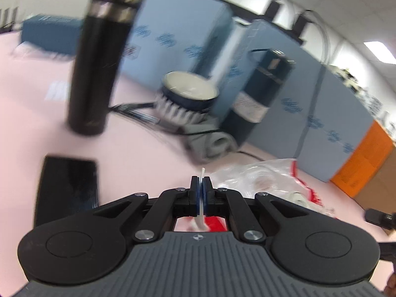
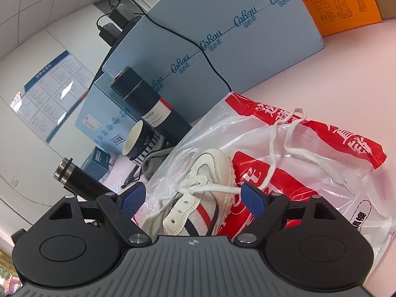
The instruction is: Lace up shoes with both hands
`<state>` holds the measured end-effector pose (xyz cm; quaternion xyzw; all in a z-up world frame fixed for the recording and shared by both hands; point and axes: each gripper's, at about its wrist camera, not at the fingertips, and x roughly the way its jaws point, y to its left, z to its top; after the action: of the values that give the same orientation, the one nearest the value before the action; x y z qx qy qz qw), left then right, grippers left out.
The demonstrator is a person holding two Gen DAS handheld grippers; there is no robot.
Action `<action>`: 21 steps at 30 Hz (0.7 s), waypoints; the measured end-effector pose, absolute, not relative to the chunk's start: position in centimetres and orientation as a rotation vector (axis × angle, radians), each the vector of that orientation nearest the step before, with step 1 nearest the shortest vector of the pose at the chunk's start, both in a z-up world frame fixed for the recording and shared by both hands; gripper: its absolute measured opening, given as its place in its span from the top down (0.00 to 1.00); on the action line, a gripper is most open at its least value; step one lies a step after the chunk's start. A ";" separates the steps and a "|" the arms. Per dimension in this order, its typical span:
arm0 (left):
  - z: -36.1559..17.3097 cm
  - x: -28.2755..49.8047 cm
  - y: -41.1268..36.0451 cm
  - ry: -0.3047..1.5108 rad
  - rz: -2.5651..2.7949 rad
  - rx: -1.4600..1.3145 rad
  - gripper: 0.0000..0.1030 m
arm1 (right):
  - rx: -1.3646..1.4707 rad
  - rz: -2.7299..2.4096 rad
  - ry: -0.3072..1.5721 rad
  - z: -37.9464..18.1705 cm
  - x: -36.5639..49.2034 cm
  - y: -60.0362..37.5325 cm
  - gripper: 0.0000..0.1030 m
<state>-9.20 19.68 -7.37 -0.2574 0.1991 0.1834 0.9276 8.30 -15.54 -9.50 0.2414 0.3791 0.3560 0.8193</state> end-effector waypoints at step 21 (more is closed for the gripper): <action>-4.4 -2.4 11.0 0.493 -0.142 -0.035 0.98 | -0.441 0.827 0.532 -9.3 1.8 -6.8 0.62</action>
<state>-2.35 11.03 -4.36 -0.0172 0.2439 -0.0700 0.9671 1.80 -6.77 -9.28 -0.2102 0.2533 0.3938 0.8582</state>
